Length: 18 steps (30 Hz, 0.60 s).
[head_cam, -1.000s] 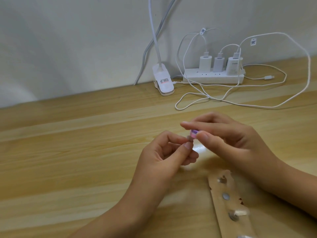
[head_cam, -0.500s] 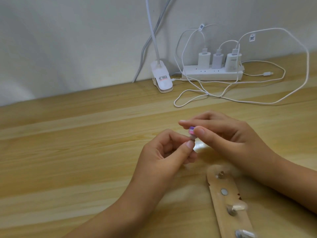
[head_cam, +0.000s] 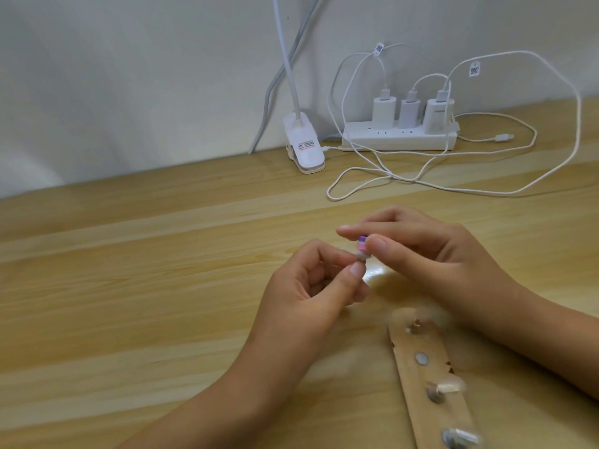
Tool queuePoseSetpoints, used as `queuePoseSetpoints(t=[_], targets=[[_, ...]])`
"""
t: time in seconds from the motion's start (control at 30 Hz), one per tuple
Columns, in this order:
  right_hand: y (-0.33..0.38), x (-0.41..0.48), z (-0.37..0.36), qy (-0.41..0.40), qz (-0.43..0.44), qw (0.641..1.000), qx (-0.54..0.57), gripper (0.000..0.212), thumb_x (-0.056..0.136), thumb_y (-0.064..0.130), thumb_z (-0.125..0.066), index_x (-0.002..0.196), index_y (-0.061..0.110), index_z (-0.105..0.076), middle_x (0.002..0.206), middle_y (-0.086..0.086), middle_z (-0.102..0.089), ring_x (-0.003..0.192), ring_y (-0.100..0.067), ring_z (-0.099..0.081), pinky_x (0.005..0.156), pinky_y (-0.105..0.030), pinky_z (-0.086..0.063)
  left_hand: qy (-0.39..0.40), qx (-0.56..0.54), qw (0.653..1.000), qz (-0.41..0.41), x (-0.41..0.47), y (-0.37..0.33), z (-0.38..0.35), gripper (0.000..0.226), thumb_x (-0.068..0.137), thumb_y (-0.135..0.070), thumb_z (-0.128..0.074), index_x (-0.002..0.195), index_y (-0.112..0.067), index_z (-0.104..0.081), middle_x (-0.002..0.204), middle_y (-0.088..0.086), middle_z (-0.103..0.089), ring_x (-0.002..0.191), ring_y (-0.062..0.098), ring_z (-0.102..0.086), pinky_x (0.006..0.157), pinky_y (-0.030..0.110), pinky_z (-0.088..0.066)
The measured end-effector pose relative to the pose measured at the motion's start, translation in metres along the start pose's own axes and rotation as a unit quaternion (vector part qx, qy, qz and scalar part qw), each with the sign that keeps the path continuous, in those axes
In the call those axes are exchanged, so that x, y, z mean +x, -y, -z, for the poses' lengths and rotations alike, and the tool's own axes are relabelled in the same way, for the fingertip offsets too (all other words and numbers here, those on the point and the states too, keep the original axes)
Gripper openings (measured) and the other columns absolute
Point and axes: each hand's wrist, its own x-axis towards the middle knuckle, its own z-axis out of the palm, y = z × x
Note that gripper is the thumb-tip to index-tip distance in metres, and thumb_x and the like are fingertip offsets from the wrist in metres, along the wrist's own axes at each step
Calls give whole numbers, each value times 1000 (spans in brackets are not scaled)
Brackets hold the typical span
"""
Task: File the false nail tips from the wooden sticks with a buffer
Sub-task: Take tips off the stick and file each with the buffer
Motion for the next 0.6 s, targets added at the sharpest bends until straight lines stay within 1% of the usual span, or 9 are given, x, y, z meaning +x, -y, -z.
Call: queuePoseSetpoints(t=[0.1,0.13,0.23,0.27,0.37,0.47,0.53,0.6], targets=[[2,-2,0,-2,47,998,-35,21,94,29,-64,112,23,-73,107,5,-64,112,-15,-60,92,-16,-43,-12,-12,1000,5,0,0,0,8,87,-22,-69,81,-17,-65,67,-1,-67,68,8,-64,67,16,-49],[2,-2,-1,3,51,998,-37,23,93,29,-65,113,22,-72,109,5,-63,113,-16,-60,93,-17,-43,-15,-14,1000,6,1,0,1,8,86,-22,-67,81,-16,-64,67,-1,-67,67,8,-64,67,16,-49],[0,0,0,-5,8,1000,-3,24,90,30,-63,112,23,-73,109,9,-64,114,-8,-59,93,-15,-41,-18,-20,1000,5,1,-1,1,11,80,-25,-65,82,-14,-64,67,0,-67,67,7,-64,66,15,-49],[0,0,1,-8,8,1000,-4,24,90,29,-63,112,23,-73,109,8,-64,114,-8,-59,93,-15,-41,-18,-21,1000,4,1,-1,0,10,81,-24,-65,83,-14,-64,67,0,-68,67,7,-64,66,15,-49],[2,-1,-1,6,52,998,-36,25,91,28,-64,115,23,-71,111,6,-63,114,-14,-59,95,-17,-43,-16,-24,1000,6,1,0,1,6,88,-16,-63,85,-10,-63,67,1,-67,67,8,-64,66,15,-49],[-1,0,1,-5,18,1000,-17,25,91,28,-60,113,25,-71,109,12,-64,114,-6,-59,94,-13,-40,-19,-32,999,10,1,0,2,6,88,-15,-63,86,-9,-63,68,1,-68,67,7,-64,66,14,-49],[0,0,1,-8,36,999,-25,22,95,27,-63,114,23,-71,111,9,-64,114,-10,-59,94,-15,-42,-16,-33,999,10,0,0,2,7,88,-17,-64,86,-10,-63,68,1,-68,68,8,-65,66,15,-50],[-1,-1,0,1,65,996,-54,24,93,26,-62,116,23,-71,112,6,-63,115,-14,-59,95,-17,-43,-16,-32,999,9,0,1,2,5,89,-14,-64,86,-10,-63,68,1,-69,68,8,-65,66,15,-50]])
